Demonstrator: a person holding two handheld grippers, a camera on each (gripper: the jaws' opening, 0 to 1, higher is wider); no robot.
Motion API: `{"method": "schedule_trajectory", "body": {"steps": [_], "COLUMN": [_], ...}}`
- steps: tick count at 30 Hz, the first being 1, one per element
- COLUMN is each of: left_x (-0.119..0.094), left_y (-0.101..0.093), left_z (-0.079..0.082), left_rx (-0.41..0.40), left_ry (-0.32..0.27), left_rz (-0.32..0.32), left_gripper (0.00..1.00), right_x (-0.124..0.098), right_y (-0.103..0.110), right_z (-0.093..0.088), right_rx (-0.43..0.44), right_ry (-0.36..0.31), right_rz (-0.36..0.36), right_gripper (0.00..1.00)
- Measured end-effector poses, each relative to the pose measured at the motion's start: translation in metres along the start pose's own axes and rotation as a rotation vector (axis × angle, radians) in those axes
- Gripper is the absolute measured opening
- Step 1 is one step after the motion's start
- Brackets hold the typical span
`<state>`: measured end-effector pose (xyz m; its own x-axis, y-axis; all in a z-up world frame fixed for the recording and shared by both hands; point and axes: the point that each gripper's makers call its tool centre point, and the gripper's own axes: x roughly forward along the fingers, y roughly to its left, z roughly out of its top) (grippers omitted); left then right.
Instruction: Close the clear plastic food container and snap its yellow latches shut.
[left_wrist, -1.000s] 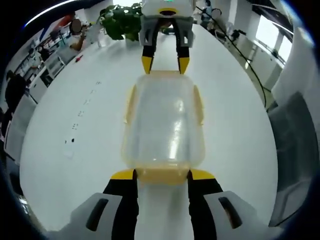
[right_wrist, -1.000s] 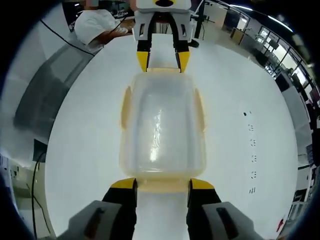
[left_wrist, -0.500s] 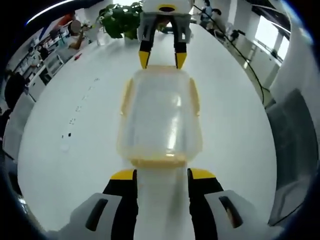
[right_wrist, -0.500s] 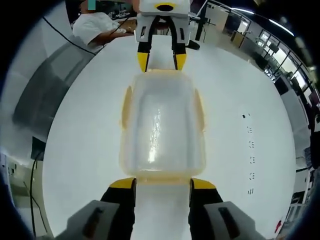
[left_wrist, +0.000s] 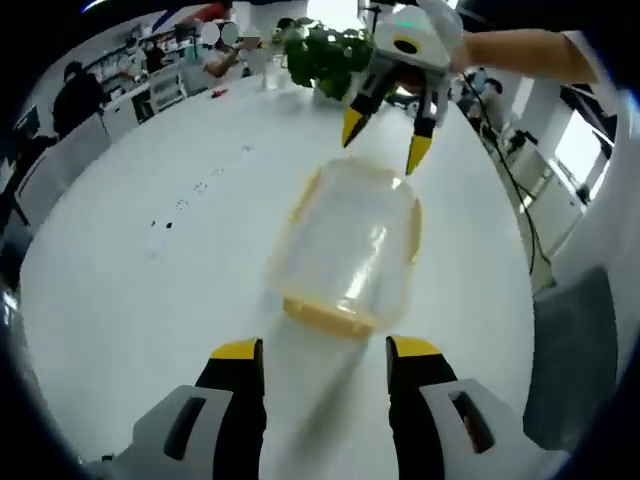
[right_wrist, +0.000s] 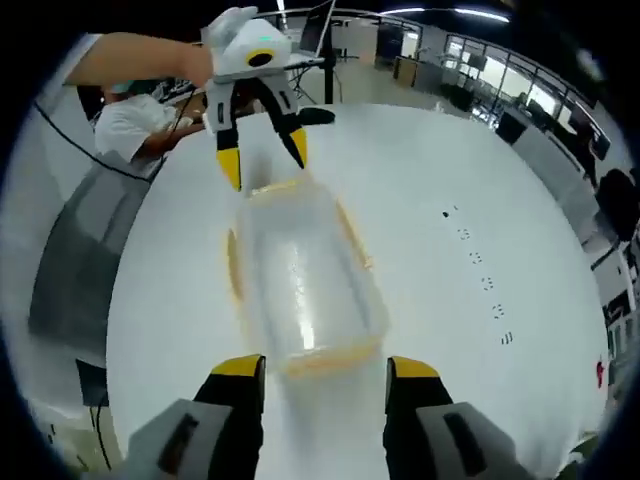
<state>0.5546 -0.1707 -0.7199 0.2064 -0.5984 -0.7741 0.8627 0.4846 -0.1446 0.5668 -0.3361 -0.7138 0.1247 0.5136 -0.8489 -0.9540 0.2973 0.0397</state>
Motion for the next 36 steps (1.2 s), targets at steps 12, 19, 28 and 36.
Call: {"method": "schedule_trajectory", "body": {"steps": [12, 19, 28, 36], "left_x": [0.018, 0.018, 0.022, 0.023], "left_y": [-0.013, -0.01, -0.011, -0.01], "left_z": [0.003, -0.001, -0.002, -0.002], "left_rx": [-0.399, -0.484, -0.587, -0.623], "left_ry": [-0.062, -0.101, -0.15, -0.16], "left_rz": [0.04, 0.077, 0.04, 0.015], "left_gripper": [0.46, 0.37, 0.35, 0.32], "right_x": [0.009, 0.017, 0.027, 0.028], "right_y": [0.002, 0.002, 0.011, 0.014], "right_z": [0.023, 0.005, -0.001, 0.001], "right_rx": [0.508, 0.657, 0.738, 0.74], "right_ry": [-0.127, -0.093, -0.107, -0.081], "right_rz": [-0.1, -0.111, -0.087, -0.106], "right_gripper": [0.46, 0.43, 0.4, 0.41]}}
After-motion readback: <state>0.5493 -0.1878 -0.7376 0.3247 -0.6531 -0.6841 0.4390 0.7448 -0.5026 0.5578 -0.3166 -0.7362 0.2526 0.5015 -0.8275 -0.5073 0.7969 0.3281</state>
